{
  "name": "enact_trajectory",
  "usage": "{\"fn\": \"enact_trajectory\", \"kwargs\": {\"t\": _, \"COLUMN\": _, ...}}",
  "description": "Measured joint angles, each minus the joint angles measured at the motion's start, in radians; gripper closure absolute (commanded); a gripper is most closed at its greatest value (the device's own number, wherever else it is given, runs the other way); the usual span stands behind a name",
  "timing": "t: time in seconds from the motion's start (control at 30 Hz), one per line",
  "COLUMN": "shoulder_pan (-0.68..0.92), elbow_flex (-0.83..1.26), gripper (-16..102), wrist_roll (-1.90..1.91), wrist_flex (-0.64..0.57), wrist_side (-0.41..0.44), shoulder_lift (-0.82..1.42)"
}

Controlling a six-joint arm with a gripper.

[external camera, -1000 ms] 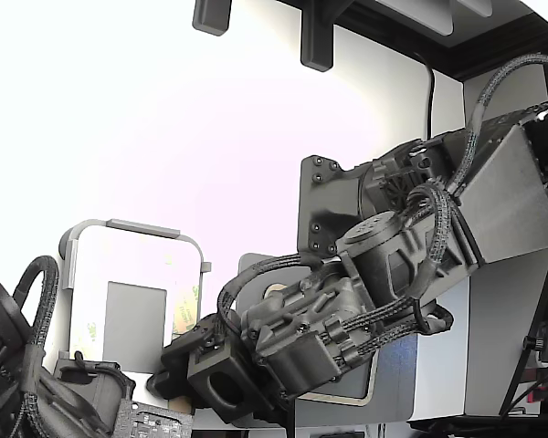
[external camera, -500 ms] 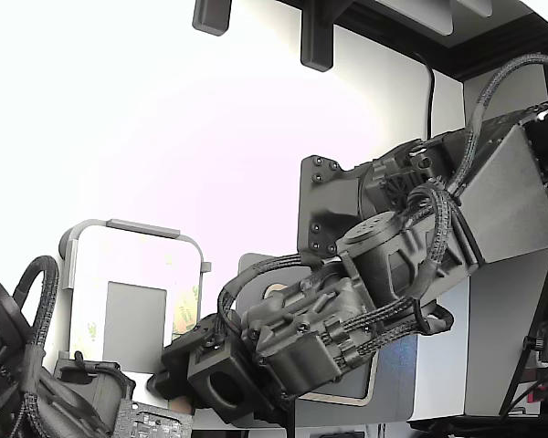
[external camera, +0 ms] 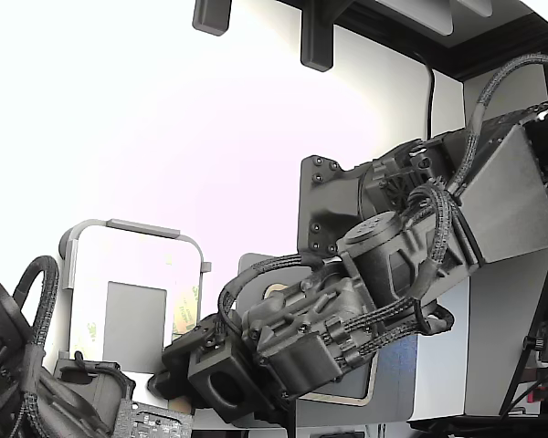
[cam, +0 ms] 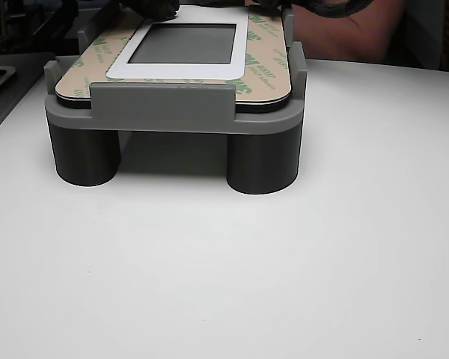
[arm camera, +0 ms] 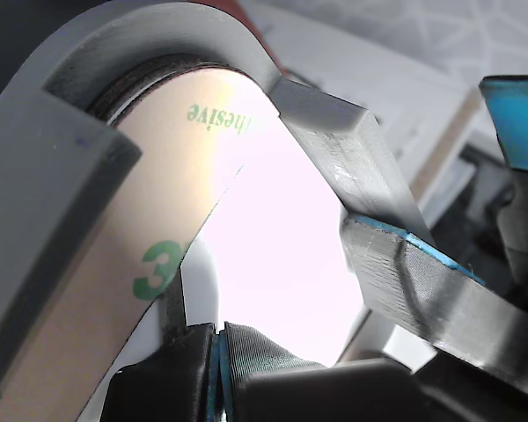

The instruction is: Peel off protective film from adhesive tape.

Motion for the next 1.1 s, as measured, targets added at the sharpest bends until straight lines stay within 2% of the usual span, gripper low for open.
{"fn": "enact_trajectory", "kwargs": {"t": 1.1, "shoulder_pan": 0.021, "elbow_flex": -0.011, "gripper": 96, "wrist_roll": 0.025, "wrist_flex": 0.020, "wrist_side": 0.011, "shoulder_lift": -0.002}}
